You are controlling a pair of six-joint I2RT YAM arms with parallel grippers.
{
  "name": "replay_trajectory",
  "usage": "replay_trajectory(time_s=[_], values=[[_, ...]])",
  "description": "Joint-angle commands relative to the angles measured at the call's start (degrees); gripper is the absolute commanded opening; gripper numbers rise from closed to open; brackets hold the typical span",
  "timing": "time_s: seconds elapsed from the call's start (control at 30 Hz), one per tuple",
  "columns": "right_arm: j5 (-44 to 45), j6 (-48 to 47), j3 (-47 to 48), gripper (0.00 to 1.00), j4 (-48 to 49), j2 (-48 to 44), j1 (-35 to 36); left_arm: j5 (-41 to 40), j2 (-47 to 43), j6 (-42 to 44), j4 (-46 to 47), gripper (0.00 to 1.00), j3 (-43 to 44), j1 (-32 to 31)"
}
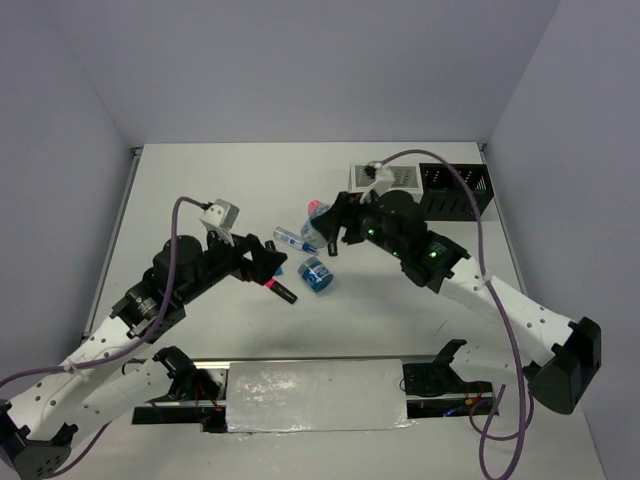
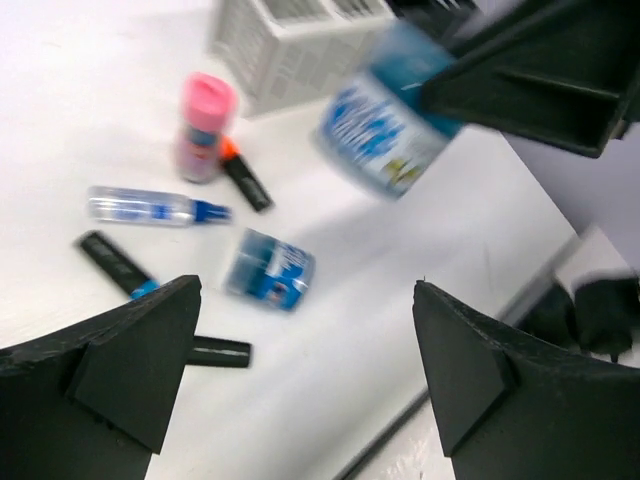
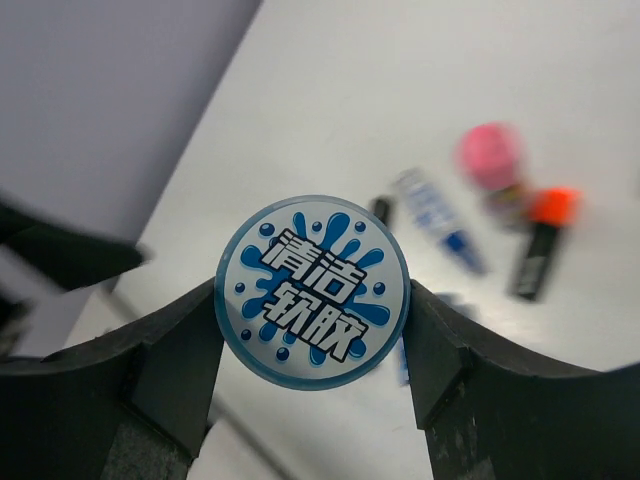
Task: Sort the stationery into containers
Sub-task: Place the stationery in the storage box.
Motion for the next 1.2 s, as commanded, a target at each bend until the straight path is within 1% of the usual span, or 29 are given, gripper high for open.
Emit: replay_trajectory(time_s=[0.0, 0.03, 0.07, 0.1, 0.13, 0.17, 0.2, 0.23, 0.27, 0.3, 0.33, 0.37, 0.4, 0.43, 0.5, 0.57, 0.6, 0.63, 0.7, 0.77, 0.8, 0.97, 1.17], values=[[8.4, -7.1, 2.0, 0.0, -0.1, -6.7, -7.3, -17.6, 2.5, -4.3, -14.3, 0.99, 9.8, 0.1], [13.5, -8.5, 2.5, 0.0, -2.8, -7.2, -8.7, -21.4, 3.4, -5.5, -22.7, 0.99, 11.5, 0.1], [16.3, -11.3, 3.0, 0.0, -4.1, -8.2, -11.2, -24.9, 5.3, -6.4, -26.6, 0.99, 14.5, 0.1], [19.1, -12.8, 3.7, 0.0, -4.9, -8.7, -12.7, -30.6, 6.2, -7.2, -30.1, 0.99, 15.8, 0.1], [22.1, -14.2, 4.1, 0.0, -6.8, -9.0, -13.9, -32.7, 7.2, -7.9, -36.1, 0.99, 17.8, 0.1], [28.9, -16.6, 4.2, 0.0, -7.5, -9.0, -17.2, -34.2, 8.7, -8.0, -38.4, 0.99, 18.5, 0.1], [32.1, -17.4, 4.1, 0.0, -7.8, -8.6, -19.1, -35.4, 9.4, -7.4, -40.2, 0.99, 18.9, 0.1], [34.2, -18.0, 3.9, 0.0, -7.8, -7.7, -21.3, -38.0, 9.9, -7.2, -42.9, 0.99, 19.1, 0.1], [35.3, -18.8, 3.5, 0.0, -7.5, -7.1, -23.9, -39.2, 10.2, -7.0, -43.5, 0.99, 18.8, 0.1], [35.4, -19.0, 3.2, 0.0, -7.1, -6.2, -29.0, -40.3, 10.1, -7.6, -43.6, 0.99, 18.1, 0.1], [35.4, -19.1, 3.1, 0.0, -5.3, -4.1, -31.4, -40.8, 9.7, -7.7, -43.3, 0.99, 17.0, 0.1], [33.0, -18.0, 3.4, 0.0, -5.0, -2.9, -34.1, -39.5, 8.8, -7.3, -41.2, 0.99, 16.5, 0.1], [30.6, -17.3, 4.8, 0.0, -4.5, -1.6, -39.3, -38.2, 8.2, -5.8, -39.8, 0.99, 15.9, 0.1], [28.4, -16.6, 5.6, 0.0, -4.1, 1.1, -41.6, -36.3, 7.5, -5.3, -39.0, 0.99, 15.0, 0.1], [24.7, -15.8, 8.3, 0.0, -2.8, 3.9, -44.8, -36.1, 6.1, -4.8, -37.7, 0.99, 14.5, 0.3], [25.9, -17.5, 11.0, 0.0, -1.6, 8.8, -44.8, -35.1, 5.7, -4.5, -37.3, 0.99, 14.2, 0.4], [27.2, -18.0, 14.5, 0.0, -2.0, 10.8, -44.8, -34.5, 5.8, -4.0, -36.8, 0.99, 14.0, 0.4], [28.1, -18.3, 16.4, 0.0, -3.3, 14.7, -44.8, -33.8, 5.8, -3.7, -36.7, 0.99, 14.0, 0.4], [30.1, -18.1, 20.6, 0.0, -4.6, 17.9, -44.8, -33.0, 6.5, -3.5, -36.7, 0.99, 14.0, 0.4], [31.7, -18.5, 21.2, 0.0, -2.9, 20.5, -44.8, -32.4, 7.0, -3.1, -36.6, 0.99, 14.0, 0.4], [32.2, -18.7, 21.3, 0.0, -2.1, 21.0, -46.6, -31.9, 7.2, -2.9, -36.5, 0.99, 14.0, 0.4], [32.4, -19.2, 22.4, 0.0, 1.0, 24.9, -48.3, -30.0, 6.5, -2.1, -35.5, 0.99, 13.6, 0.4], [25.1, -19.2, 20.8, 0.0, 5.5, 25.9, -52.1, -28.1, 5.8, -1.1, -34.6, 0.99, 13.2, 0.5]])
